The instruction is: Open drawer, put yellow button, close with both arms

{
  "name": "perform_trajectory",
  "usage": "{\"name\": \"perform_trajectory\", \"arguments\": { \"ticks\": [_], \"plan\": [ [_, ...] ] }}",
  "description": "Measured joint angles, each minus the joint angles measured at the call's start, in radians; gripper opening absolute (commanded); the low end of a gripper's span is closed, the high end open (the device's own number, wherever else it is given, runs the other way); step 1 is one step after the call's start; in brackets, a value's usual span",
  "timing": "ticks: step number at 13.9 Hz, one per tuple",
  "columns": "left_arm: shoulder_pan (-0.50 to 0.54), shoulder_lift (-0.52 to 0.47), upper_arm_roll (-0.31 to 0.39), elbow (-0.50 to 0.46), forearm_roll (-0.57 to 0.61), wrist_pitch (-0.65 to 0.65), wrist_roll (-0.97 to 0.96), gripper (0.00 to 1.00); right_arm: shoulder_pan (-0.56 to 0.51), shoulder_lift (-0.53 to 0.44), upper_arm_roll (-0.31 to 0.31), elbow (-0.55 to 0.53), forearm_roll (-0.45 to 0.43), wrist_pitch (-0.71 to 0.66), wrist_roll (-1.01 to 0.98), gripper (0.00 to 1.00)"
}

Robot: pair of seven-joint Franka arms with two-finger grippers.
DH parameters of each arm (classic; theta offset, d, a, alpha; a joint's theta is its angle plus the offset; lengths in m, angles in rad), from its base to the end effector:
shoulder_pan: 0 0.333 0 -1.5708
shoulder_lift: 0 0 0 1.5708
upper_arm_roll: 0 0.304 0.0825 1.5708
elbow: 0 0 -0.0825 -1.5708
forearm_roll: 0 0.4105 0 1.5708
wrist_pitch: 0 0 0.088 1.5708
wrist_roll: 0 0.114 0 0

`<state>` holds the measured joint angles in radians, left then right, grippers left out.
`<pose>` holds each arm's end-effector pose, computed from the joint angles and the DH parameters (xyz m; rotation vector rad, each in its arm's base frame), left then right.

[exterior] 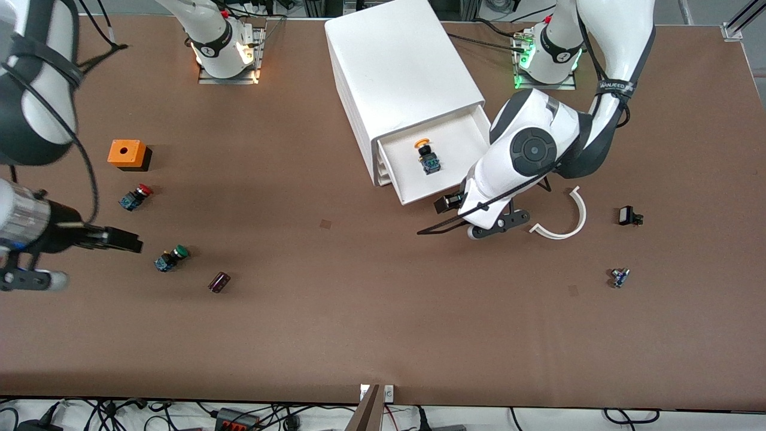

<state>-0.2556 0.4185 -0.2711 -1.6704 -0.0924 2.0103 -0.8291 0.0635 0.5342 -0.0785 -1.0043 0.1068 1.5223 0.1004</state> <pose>0.5885 -0.3315 0.3352 2.9721 0.5460 -0.2594 0.7193 0.0177 0.5339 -3.0716 0.1543 0.0279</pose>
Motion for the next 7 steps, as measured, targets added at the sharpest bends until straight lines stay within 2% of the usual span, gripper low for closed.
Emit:
{"name": "perform_trajectory", "arguments": {
  "ticks": [4,7],
  "plan": [
    [-0.009,-0.016,-0.026,-0.038,0.0,0.002,-0.024,1.0,-0.06,-0.188,0.0,-0.166,-0.031,0.001,-0.109,1.0],
    [-0.01,-0.025,-0.044,-0.051,0.0,0.0,-0.032,1.0,-0.092,-0.273,0.0,-0.259,-0.041,0.006,-0.139,1.0]
  ]
}}
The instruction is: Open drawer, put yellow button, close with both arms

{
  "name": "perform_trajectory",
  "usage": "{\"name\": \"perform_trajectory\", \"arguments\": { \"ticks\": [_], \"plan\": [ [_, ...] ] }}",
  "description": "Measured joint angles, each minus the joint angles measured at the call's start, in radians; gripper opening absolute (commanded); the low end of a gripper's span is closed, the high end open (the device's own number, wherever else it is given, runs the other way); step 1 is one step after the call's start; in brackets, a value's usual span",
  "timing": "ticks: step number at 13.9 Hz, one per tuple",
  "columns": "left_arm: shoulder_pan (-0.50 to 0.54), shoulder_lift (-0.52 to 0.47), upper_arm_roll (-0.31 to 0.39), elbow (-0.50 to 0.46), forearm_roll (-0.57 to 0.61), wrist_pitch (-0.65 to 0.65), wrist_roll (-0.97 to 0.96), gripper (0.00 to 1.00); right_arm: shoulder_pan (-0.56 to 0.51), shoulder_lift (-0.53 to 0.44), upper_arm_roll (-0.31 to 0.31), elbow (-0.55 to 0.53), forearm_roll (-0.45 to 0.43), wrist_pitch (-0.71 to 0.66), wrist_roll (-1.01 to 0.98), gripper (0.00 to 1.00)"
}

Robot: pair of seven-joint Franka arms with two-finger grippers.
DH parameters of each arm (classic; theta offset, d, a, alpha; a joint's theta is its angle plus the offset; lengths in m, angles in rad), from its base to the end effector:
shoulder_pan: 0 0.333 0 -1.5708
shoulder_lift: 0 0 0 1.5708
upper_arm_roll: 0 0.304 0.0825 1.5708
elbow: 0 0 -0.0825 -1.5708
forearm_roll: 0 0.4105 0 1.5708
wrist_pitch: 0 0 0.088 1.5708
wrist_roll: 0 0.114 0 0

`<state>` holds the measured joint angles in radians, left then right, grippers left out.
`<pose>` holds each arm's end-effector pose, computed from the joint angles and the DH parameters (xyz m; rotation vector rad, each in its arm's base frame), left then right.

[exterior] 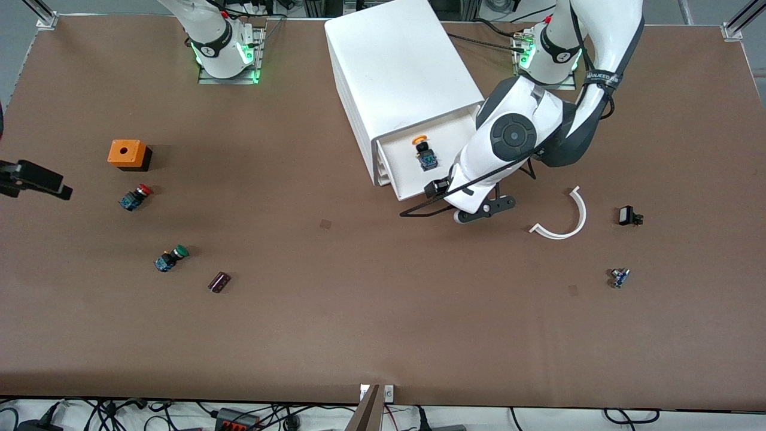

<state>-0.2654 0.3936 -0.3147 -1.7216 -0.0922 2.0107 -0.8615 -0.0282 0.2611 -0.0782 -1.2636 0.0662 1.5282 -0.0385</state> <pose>0.5589 -0.3560 0.3301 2.9886 0.5159 -0.3022 0.6505 -0.0546 0.5936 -3.0945 0.0964 -0.0116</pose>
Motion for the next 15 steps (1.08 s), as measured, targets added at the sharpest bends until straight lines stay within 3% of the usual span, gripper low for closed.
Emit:
{"name": "perform_trajectory", "arguments": {
  "ticks": [6,11,15],
  "plan": [
    [0.002,-0.006,-0.069,-0.017,0.0,-0.069,-0.012,1.0,0.004,-0.066,0.016,-0.101,-0.071,0.01,-0.007,1.0],
    [0.003,-0.008,-0.115,-0.018,0.0,-0.133,-0.018,1.0,0.007,-0.204,0.018,-0.313,-0.075,0.111,-0.007,1.0],
    [0.003,-0.008,-0.133,-0.023,-0.021,-0.142,-0.041,1.0,0.007,-0.247,0.02,-0.369,-0.075,0.138,-0.007,1.0]
  ]
}}
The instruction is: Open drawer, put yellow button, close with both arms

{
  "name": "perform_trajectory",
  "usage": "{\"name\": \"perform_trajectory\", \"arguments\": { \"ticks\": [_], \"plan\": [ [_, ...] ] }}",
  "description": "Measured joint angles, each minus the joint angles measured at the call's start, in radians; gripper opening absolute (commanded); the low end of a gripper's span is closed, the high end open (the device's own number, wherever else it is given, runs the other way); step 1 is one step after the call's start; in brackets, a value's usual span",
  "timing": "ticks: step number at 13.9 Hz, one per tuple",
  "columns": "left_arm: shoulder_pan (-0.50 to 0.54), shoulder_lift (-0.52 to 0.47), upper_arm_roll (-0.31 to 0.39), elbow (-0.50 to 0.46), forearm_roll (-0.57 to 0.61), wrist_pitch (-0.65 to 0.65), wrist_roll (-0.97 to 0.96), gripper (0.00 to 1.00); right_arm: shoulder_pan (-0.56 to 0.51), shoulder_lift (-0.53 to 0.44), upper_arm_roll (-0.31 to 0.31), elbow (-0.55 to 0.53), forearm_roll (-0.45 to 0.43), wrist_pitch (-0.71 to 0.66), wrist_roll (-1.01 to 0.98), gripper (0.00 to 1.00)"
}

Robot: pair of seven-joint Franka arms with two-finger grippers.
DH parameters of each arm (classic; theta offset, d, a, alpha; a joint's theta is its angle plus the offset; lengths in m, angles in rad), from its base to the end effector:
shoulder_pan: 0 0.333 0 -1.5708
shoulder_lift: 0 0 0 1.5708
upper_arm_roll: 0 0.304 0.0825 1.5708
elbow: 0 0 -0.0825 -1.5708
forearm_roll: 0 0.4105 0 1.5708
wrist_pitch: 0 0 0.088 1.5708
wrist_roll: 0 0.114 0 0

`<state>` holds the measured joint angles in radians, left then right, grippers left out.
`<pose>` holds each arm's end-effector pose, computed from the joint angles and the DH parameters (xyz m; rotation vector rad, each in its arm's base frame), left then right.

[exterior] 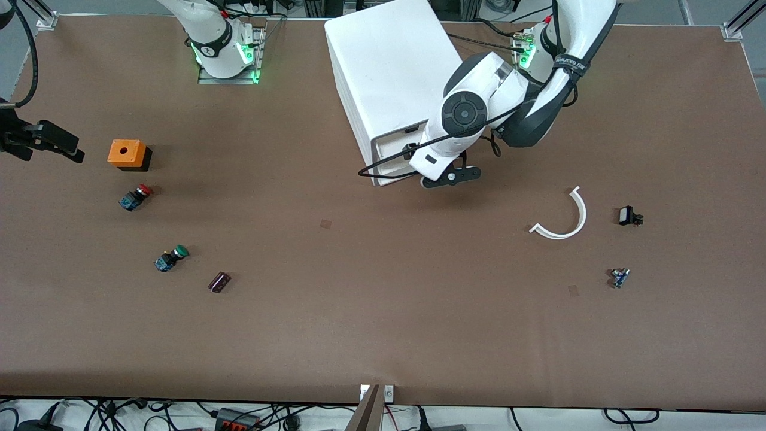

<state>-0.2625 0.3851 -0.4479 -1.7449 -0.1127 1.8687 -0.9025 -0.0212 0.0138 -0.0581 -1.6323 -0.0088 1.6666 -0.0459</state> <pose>0.4896 -0.4105 0.3273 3.0468 0.3797 -0.5442 0.5906 -0.0477 0.5751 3.1302 -0.0511 0.0311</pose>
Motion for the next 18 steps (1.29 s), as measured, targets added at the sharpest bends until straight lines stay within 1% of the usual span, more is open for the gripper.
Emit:
{"name": "perform_trajectory", "arguments": {
  "ticks": [3,10,15,18],
  "plan": [
    [0.0,0.0,-0.001,-0.006,-0.026,-0.005,-0.01,1.0,0.0,0.0,0.0,0.002,0.0,0.008,-0.001,1.0],
    [0.0,0.0,-0.029,-0.009,-0.032,-0.033,-0.044,1.0,0.0,0.001,0.0,0.007,0.0,0.012,-0.002,1.0],
    [0.0,0.0,-0.031,-0.01,-0.032,-0.033,-0.054,1.0,0.0,0.001,0.001,0.008,0.0,0.013,-0.002,1.0],
    [0.016,-0.004,-0.03,0.011,-0.031,-0.03,-0.051,1.0,-0.001,0.001,0.009,0.01,0.0,0.013,-0.002,1.0]
  ]
}}
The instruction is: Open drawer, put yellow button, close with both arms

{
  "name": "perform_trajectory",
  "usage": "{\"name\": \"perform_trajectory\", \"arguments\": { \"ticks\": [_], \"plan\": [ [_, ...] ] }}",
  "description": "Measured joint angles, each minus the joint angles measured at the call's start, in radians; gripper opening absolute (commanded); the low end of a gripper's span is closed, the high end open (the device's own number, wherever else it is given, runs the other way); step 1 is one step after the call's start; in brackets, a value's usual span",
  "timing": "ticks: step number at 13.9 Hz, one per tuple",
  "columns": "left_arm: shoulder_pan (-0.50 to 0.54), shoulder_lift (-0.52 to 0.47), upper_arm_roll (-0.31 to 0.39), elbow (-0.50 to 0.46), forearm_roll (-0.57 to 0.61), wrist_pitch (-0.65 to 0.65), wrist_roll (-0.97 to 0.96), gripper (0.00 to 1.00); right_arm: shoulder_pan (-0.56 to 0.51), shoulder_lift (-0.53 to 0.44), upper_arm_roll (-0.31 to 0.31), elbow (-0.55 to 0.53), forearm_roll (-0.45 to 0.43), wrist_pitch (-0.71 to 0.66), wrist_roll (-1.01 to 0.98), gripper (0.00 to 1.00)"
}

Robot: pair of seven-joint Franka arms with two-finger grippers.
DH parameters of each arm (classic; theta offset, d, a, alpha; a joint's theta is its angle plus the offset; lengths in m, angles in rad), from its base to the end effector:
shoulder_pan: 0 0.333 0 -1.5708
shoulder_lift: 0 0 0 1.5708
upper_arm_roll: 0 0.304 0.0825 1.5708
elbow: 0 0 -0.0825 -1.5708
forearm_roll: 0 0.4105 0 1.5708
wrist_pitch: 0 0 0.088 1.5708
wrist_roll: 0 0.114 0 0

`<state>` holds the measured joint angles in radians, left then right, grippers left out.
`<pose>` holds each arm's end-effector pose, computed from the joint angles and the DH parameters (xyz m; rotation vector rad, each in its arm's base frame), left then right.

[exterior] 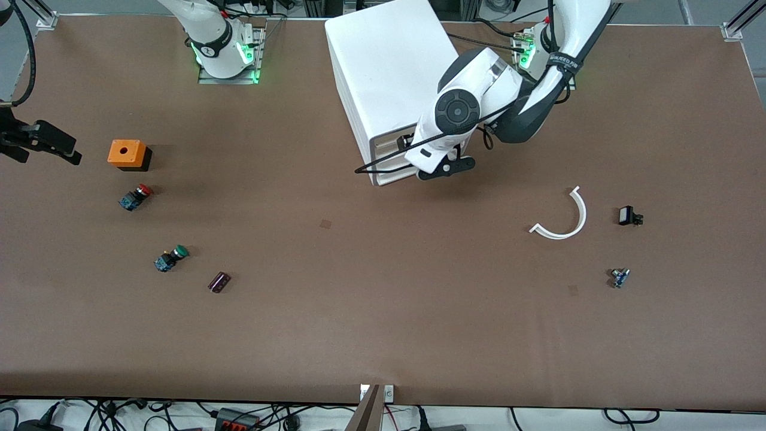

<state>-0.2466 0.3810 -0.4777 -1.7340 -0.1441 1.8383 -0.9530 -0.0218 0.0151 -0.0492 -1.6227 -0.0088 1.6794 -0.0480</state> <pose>0.4825 -0.4175 0.3368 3.0210 0.4455 -0.5996 0.5933 -0.0429 0.5803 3.1288 -0.0347 0.0641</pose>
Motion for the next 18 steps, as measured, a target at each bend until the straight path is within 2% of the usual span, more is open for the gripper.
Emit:
{"name": "perform_trajectory", "arguments": {
  "ticks": [3,6,10,13,15,18],
  "plan": [
    [0.075,-0.022,0.001,0.066,0.04,-0.03,0.031,1.0,-0.001,0.0,0.02,0.001,0.0,0.0,0.0,1.0],
    [0.166,-0.039,0.002,0.15,0.107,-0.114,0.14,1.0,-0.006,0.0,0.021,0.001,0.0,0.0,0.0,1.0],
    [0.296,-0.065,0.004,0.243,0.17,-0.22,0.441,1.0,-0.006,0.0,0.021,0.001,0.0,0.0,0.0,1.0],
    [0.389,-0.113,0.012,0.273,0.177,-0.279,0.688,1.0,-0.006,0.003,0.023,0.001,0.0,-0.001,0.0,1.0],
    [0.411,-0.153,0.069,0.272,0.177,-0.301,0.837,1.0,-0.006,0.006,0.023,0.001,0.0,-0.004,0.0,1.0],
    [0.356,-0.228,0.252,0.22,0.143,-0.322,1.065,1.0,-0.006,0.009,0.024,0.001,0.0,-0.023,0.0,1.0]
  ]
}}
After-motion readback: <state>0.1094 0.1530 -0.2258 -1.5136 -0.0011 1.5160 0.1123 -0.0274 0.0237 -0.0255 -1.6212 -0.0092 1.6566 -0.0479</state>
